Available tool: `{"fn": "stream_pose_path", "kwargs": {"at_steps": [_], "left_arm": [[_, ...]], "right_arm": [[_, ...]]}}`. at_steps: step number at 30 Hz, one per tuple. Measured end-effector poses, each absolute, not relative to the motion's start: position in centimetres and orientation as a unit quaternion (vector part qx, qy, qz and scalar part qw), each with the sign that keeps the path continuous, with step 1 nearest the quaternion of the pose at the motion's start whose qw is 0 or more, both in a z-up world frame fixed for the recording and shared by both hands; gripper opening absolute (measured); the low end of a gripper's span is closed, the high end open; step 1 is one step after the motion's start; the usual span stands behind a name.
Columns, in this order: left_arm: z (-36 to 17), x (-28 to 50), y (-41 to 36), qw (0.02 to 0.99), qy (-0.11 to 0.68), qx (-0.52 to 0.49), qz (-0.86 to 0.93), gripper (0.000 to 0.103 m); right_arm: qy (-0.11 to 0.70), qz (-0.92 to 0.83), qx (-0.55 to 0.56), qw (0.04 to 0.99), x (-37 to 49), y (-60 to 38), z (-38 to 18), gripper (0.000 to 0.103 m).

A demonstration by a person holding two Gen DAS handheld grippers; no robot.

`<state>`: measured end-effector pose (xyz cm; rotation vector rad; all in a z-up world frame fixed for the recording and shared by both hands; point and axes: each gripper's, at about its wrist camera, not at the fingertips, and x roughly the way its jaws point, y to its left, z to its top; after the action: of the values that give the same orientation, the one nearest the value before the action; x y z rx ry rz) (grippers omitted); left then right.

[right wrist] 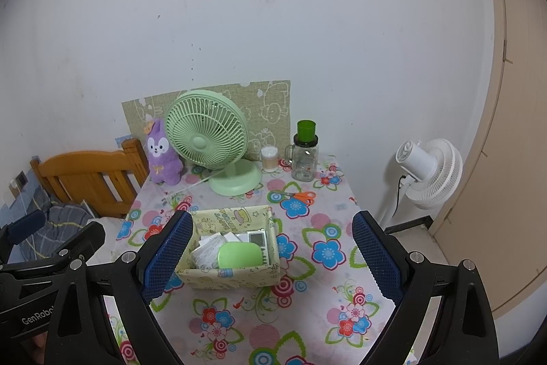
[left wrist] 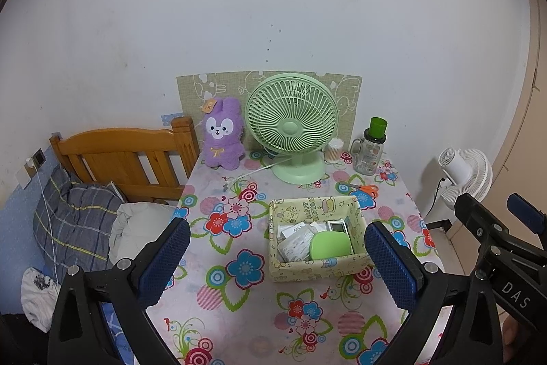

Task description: Organize rigid objects

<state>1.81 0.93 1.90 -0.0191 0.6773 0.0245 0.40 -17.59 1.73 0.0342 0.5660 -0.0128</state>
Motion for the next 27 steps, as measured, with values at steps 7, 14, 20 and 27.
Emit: {"fn": "stream_pose_path", "kwargs": {"at_steps": [7,14,20,27], "left_arm": [[1.93,1.82,1.06,0.944,0.331,-0.008,0.012,0.103],[1.94,1.82,1.08,0.944,0.33,-0.008,0.012,0.103],[1.9,1.82,1.2,0.944,0.329,-0.008,0.013,0.103],[1.87,1.77,0.96,0.944,0.329,-0.007,0.012,0.103]], "right_arm": [[0.279,-0.008,0.014,0.96,0.39,-17.54,1.77,0.096],[0.279,-0.003,0.012,0.96,0.5,-17.69,1.81,0.096],[0.281,-0.004,0.015,0.959,0.56,-17.79,1.78,0.096],[0.28,-0.007,0.01,0.96,0.56,-17.86,1.75,0.096]]}}
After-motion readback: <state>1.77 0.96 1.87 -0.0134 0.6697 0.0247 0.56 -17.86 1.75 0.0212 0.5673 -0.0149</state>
